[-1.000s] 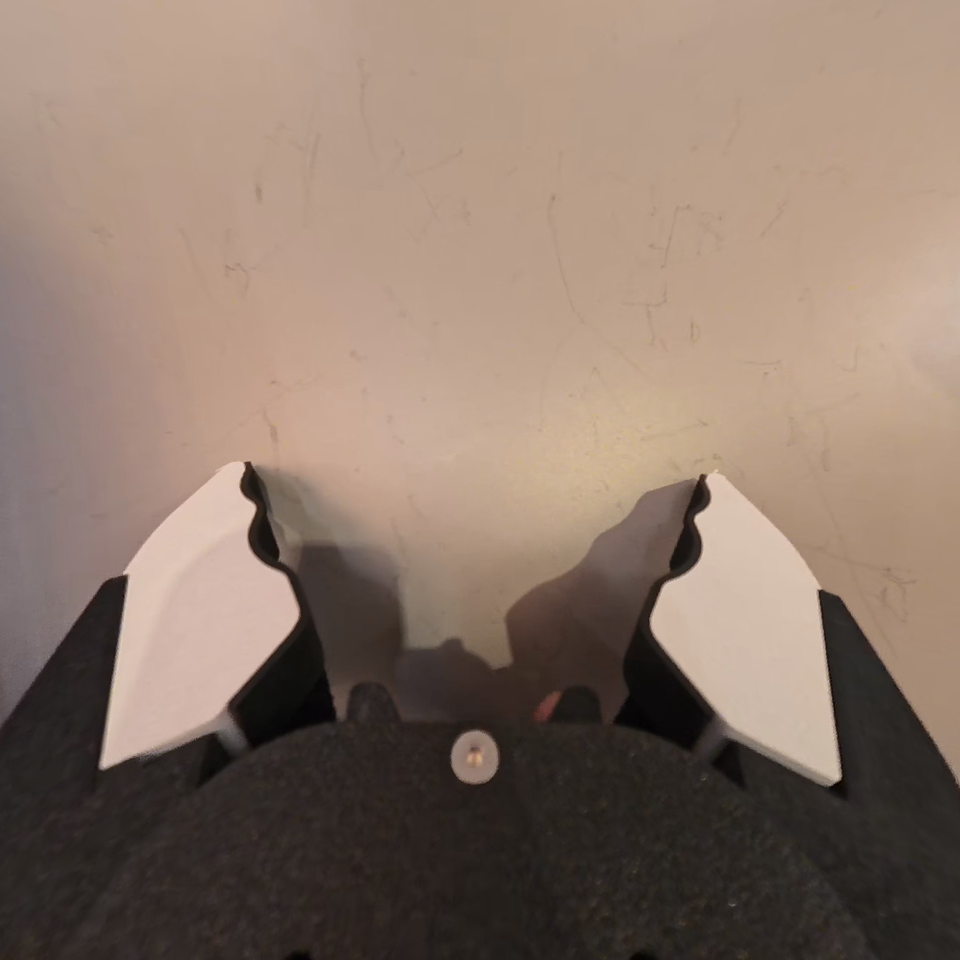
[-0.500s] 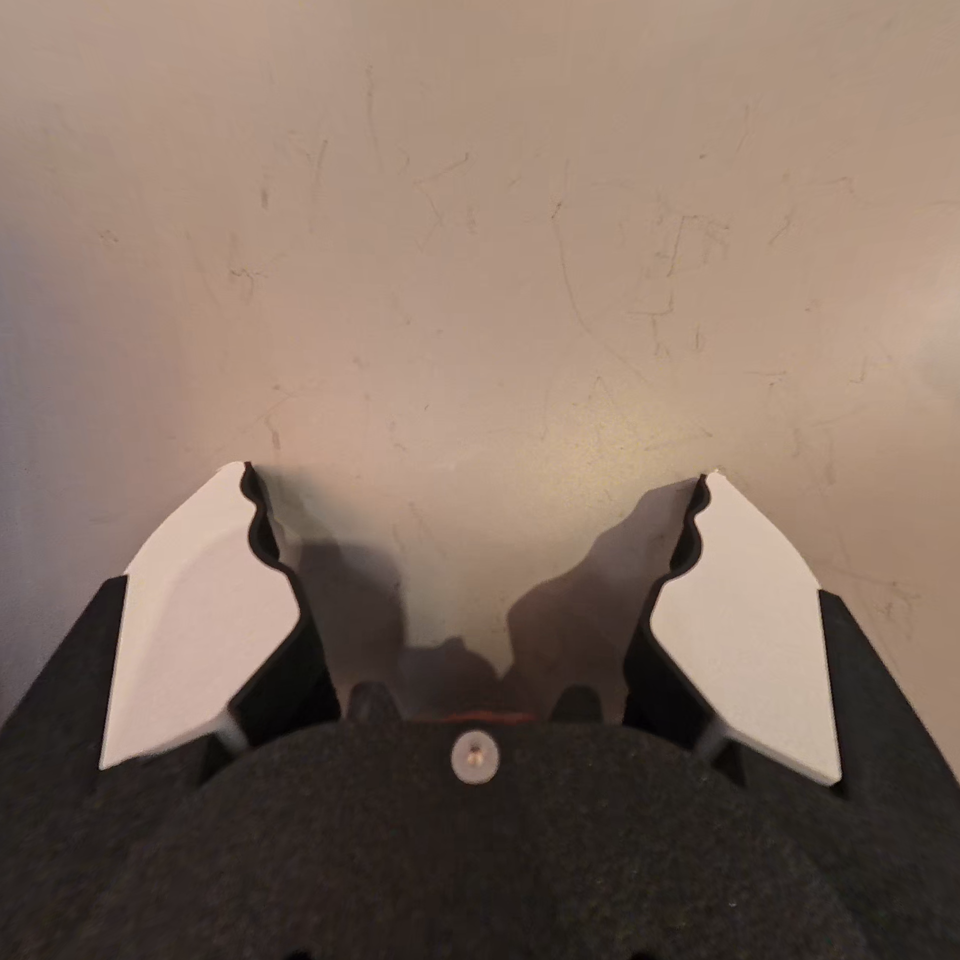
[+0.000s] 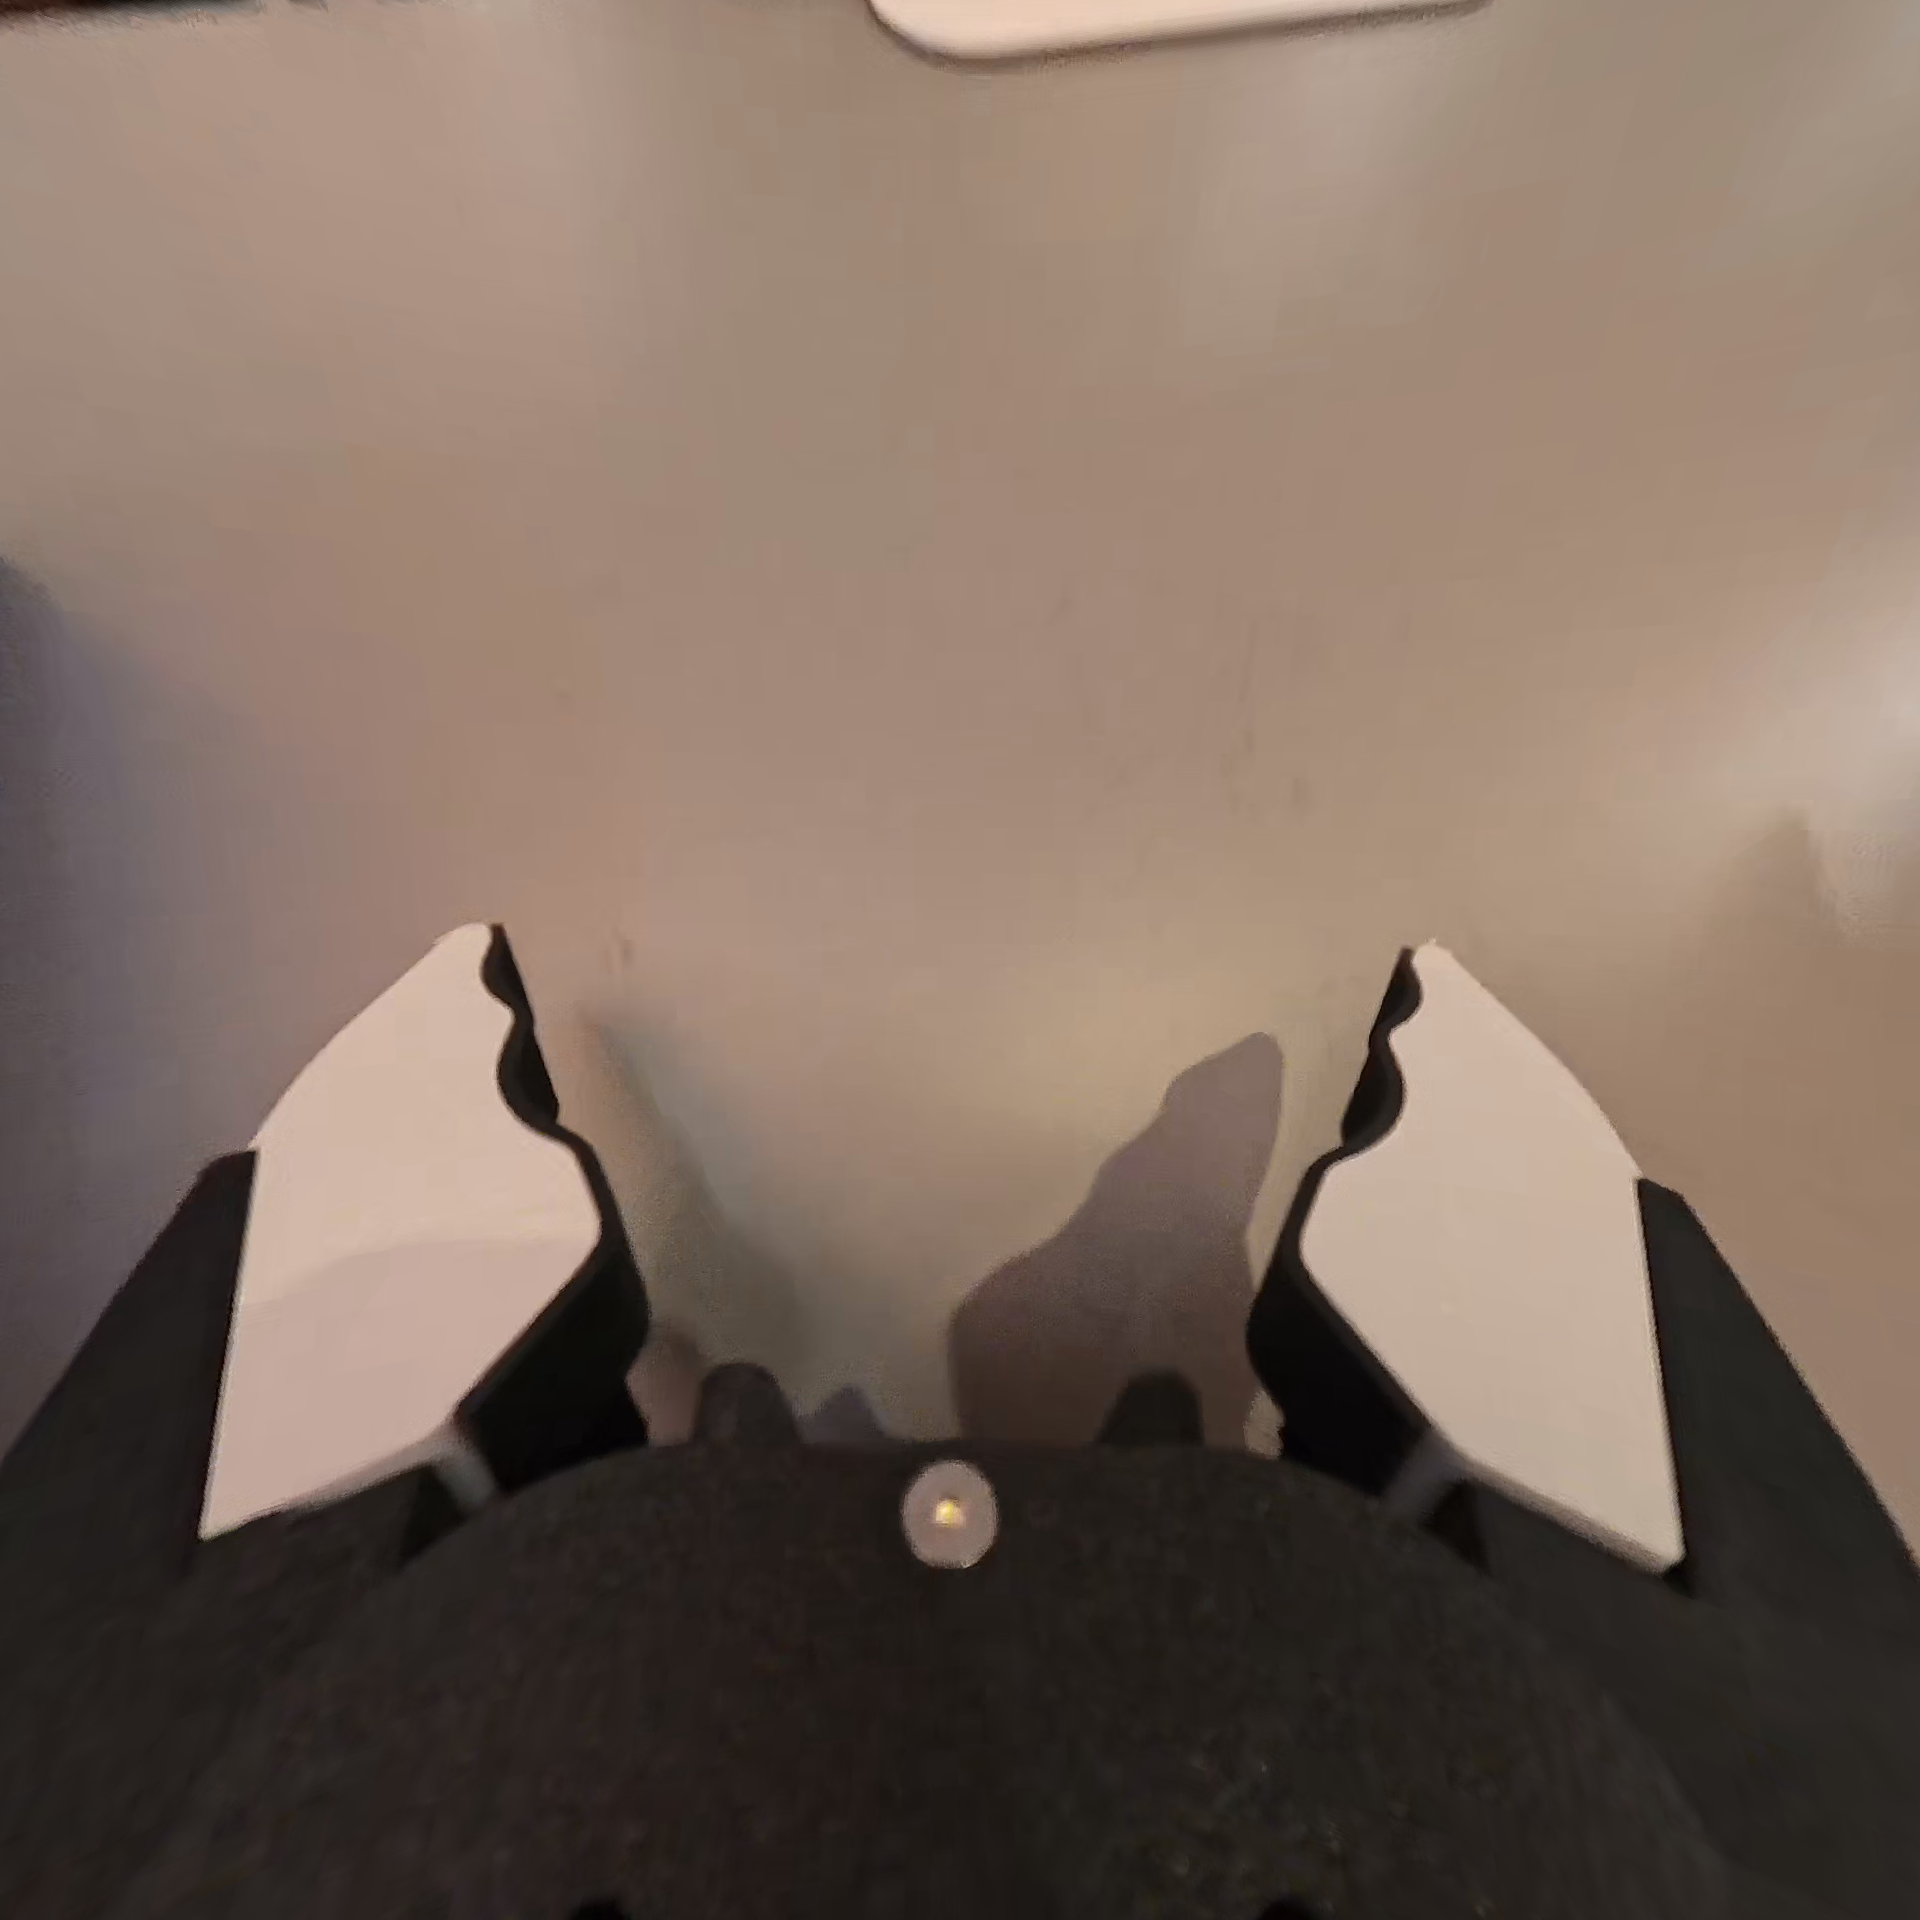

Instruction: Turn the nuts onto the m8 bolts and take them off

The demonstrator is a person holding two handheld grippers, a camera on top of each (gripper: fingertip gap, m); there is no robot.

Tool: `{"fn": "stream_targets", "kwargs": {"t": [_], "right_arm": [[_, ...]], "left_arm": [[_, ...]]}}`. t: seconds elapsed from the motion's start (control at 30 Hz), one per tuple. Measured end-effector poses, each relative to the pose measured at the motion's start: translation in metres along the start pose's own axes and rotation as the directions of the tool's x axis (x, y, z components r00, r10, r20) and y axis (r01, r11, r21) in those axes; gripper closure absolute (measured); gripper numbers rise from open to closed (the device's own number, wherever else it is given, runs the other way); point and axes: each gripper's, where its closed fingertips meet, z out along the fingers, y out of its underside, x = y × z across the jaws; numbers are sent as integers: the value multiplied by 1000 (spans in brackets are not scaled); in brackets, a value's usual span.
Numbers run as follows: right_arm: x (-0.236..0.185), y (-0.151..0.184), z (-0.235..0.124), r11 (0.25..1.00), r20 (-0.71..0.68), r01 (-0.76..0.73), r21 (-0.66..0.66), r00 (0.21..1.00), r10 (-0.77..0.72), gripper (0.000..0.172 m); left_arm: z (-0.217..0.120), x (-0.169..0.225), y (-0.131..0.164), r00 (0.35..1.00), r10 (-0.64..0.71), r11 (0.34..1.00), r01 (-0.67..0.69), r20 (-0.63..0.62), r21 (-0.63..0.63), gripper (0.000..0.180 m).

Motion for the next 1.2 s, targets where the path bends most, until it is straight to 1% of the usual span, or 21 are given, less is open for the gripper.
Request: {"fn": "stream_targets", "kwargs": {"t": [0.1, 0.2, 0.3, 0.33, 0.4, 0.43, 0.53, 0.63, 0.67, 0.77, 0.87, 0.97, 1.07, 1.13, 1.2], "right_arm": [[2, -17, -17, 991, -23, 79, 109, 997, -77, 25], [0, -29, -33, 984, 6, 77, 158, 997, -79, 25], [-1, -41, -51, 974, 38, 75, 212, 996, -85, 25], [0, -46, -57, 969, 36, 79, 233, 995, -89, 26], [1, -57, -72, 950, 43, 97, 298, 992, -115, 32], [0, -61, -79, 941, 51, 115, 319, 989, -138, 35], [4, -67, -89, 939, 52, 153, 308, 983, -178, 28], [5, -69, -95, 941, 62, 178, 288, 977, -203, 26], [5, -70, -97, 940, 67, 186, 286, 975, -213, 25], [3, -70, -100, 939, 89, 195, 282, 970, -228, 25], [4, -69, -100, 943, 107, 189, 275, 968, -226, 26], [2, -66, -98, 946, 130, 180, 270, 967, -221, 27], [-1, -65, -98, 943, 134, 193, 270, 963, -235, 30], [-4, -64, -99, 943, 151, 190, 272, 960, -237, 33], [-8, -64, -100, 942, 163, 201, 269, 954, -250, 37]], "left_arm": [[-17, -7, -20, 1000, -2, 990, -1, 19, 139, 34], [-37, -10, -36, 999, -34, 974, 33, -2, 224, 35], [-61, -5, -48, 998, -11, 966, 28, -66, 257, 45], [-68, -5, -50, 997, -7, 966, 27, -78, 256, 45], [-82, -7, -57, 994, 4, 966, 24, -107, 257, 44], [-88, -9, -59, 993, 8, 967, 22, -118, 253, 41], [-108, -21, -64, 992, 37, 973, -7, -125, 229, 34], [-136, -46, -69, 991, 63, 972, -33, -122, 234, 37], [-146, -57, -70, 991, 70, 972, -42, -116, 231, 41], [-173, -99, -70, 997, 72, 973, -61, -42, 222, 44], [-190, -141, -64, 998, 55, 982, -60, 33, 181, 48], [-196, -176, -51, 995, 50, 992, -59, 85, 115, 51], [-192, -204, -31, 990, 67, 997, -70, 121, 25, 52], [-187, -217, -17, 989, 85, 996, -79, 125, -48, 53], [-180, -225, -5, 987, 108, 989, -95, 117, -109, 57]]}}
